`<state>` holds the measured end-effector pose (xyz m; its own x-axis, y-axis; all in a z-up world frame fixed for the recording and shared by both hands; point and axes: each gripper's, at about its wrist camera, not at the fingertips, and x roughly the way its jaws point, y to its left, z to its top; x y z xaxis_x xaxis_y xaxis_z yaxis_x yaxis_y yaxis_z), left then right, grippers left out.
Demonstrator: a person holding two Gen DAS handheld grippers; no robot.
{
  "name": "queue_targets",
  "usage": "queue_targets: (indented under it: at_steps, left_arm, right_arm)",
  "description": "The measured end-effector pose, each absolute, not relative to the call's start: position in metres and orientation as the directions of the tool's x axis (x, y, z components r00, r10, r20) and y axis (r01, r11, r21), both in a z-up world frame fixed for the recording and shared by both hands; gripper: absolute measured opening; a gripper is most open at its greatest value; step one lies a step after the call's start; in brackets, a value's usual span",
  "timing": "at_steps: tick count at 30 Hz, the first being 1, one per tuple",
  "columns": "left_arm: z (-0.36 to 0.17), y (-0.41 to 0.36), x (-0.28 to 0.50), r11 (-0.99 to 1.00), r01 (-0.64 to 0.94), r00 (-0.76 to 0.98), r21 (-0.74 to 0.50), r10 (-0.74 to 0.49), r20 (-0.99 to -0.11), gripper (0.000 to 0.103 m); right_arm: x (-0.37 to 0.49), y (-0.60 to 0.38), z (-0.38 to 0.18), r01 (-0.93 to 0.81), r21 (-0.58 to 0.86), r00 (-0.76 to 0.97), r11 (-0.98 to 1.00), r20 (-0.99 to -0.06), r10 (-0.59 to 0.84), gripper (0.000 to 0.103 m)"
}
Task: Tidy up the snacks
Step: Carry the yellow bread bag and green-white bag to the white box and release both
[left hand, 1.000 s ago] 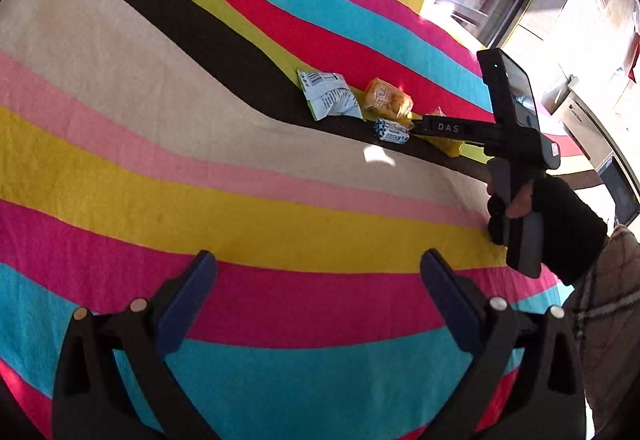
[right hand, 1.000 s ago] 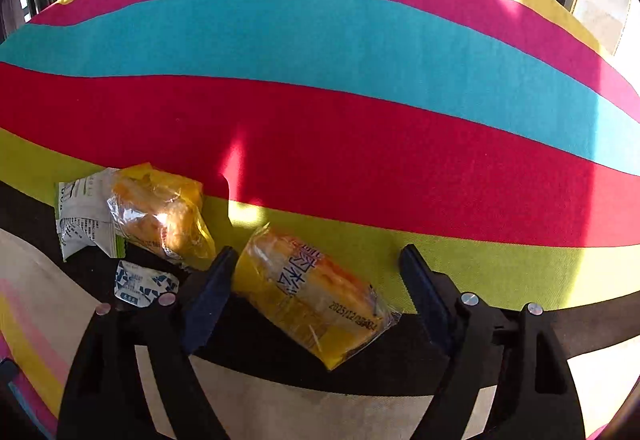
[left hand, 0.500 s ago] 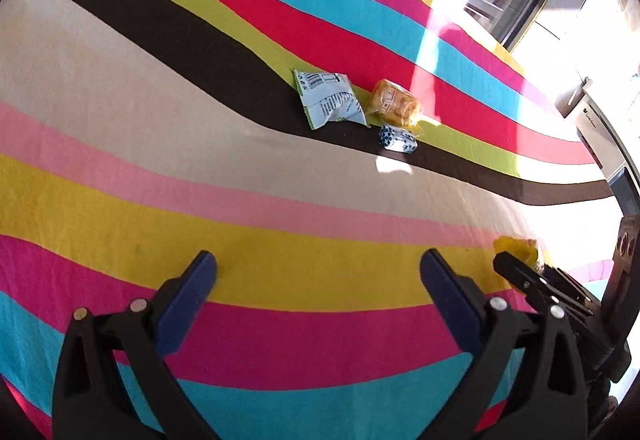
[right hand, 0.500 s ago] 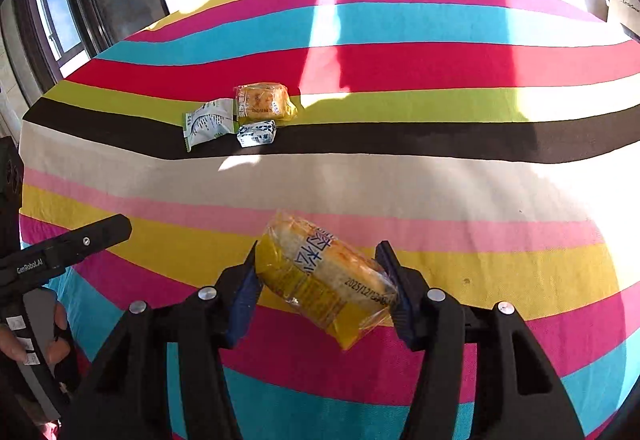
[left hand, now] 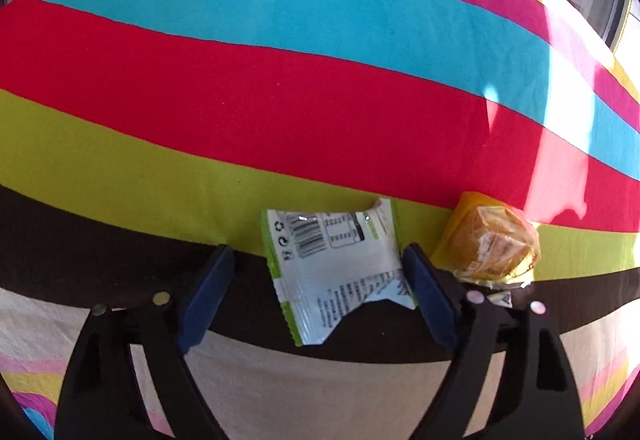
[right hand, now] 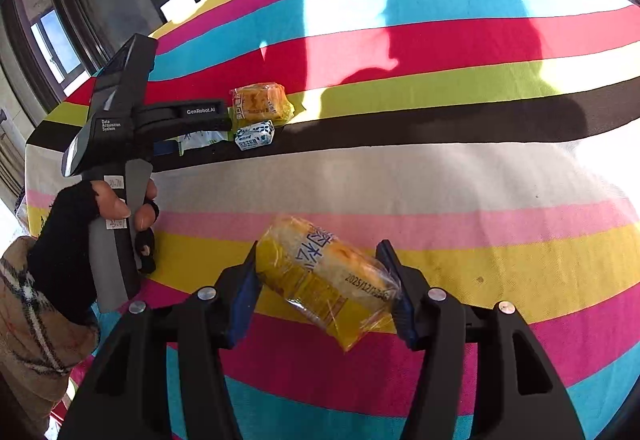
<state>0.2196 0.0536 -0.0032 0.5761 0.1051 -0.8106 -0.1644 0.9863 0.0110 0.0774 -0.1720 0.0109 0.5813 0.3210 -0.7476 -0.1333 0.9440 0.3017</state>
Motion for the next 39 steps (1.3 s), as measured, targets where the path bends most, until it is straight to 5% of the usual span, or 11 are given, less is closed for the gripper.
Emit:
queue_targets:
  at_steps: [2,11,23,29,39]
  left_arm:
    - [0.002,0.049,0.203,0.997,-0.081,0.597,-0.021,0.031,-0.801,0.034]
    - [0.022,0.073,0.064,0.968,0.004,0.657,-0.251,-0.192,-0.729,0.033]
    - [0.015,0.093,-0.014,0.956,0.052,0.633,-0.287,-0.254,-0.731,0.034]
    - [0.023,0.099,-0.052,0.956,0.093,0.642,-0.279,-0.271,-0.717,0.034]
    - [0.026,0.087,-0.090,0.947,0.160,0.619,-0.279,-0.317,-0.719,0.034]
  right_arm:
    - [0.077,-0.173,0.010,-0.132,0.308,0.583,0.942,-0.745,0.325,0.056]
    - [0.070,-0.181,0.014,-0.115,0.320,0.589,0.941,-0.740,0.324,0.056]
    - [0.065,-0.177,0.020,-0.067,0.308,0.587,0.949,-0.757,0.287,0.055]
    - [-0.005,-0.156,0.043,-0.113,0.389,0.608,0.914,-0.701,0.373,0.055]
    - [-0.083,-0.142,0.057,-0.168,0.296,0.617,0.940,-0.712,0.334,0.055]
